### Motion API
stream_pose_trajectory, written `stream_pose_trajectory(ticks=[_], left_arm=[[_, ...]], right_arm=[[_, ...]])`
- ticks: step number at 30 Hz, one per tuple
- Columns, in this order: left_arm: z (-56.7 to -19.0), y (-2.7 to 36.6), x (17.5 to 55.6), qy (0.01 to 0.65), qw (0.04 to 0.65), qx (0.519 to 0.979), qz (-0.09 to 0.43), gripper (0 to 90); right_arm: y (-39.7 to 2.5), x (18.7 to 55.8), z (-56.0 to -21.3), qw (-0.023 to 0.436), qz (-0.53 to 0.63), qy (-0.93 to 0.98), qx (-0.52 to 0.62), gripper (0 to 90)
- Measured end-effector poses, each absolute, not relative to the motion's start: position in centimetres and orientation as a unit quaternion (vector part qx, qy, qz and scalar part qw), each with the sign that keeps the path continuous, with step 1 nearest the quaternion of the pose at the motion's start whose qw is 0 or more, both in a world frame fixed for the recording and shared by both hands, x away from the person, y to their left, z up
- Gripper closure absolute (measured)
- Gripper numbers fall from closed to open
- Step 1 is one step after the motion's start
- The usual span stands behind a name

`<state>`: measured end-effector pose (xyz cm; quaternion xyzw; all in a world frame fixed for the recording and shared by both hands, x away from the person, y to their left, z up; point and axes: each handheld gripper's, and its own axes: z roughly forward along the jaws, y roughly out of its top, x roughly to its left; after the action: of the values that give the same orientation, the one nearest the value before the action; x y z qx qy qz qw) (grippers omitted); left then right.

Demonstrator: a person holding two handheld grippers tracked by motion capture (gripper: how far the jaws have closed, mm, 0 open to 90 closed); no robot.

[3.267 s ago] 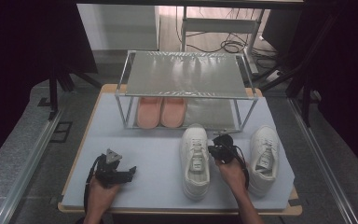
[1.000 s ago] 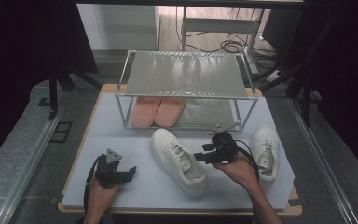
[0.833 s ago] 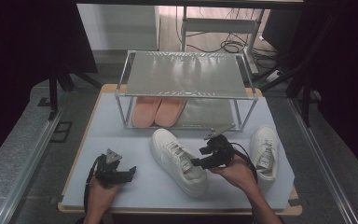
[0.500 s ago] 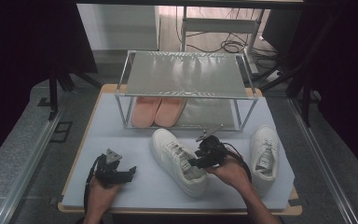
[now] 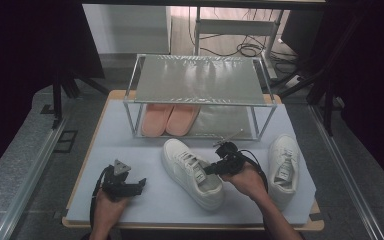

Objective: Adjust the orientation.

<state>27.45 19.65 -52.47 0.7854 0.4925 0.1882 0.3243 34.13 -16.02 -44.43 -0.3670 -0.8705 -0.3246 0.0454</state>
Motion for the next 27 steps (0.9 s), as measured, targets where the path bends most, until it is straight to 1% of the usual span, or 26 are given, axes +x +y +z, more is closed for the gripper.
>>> stream_pose_trajectory(ticks=[14,27], left_arm=[[-52.5,19.7,27.5,0.491,0.324,0.787,0.189,13.4],[-52.5,19.7,27.5,0.492,0.324,0.786,0.189,13.4]], right_arm=[[-16.7,35.1,-42.5,0.154,-0.377,-0.824,-0.393,81.7],[-17.3,35.4,-38.6,0.203,-0.444,-0.790,-0.372,81.5]])
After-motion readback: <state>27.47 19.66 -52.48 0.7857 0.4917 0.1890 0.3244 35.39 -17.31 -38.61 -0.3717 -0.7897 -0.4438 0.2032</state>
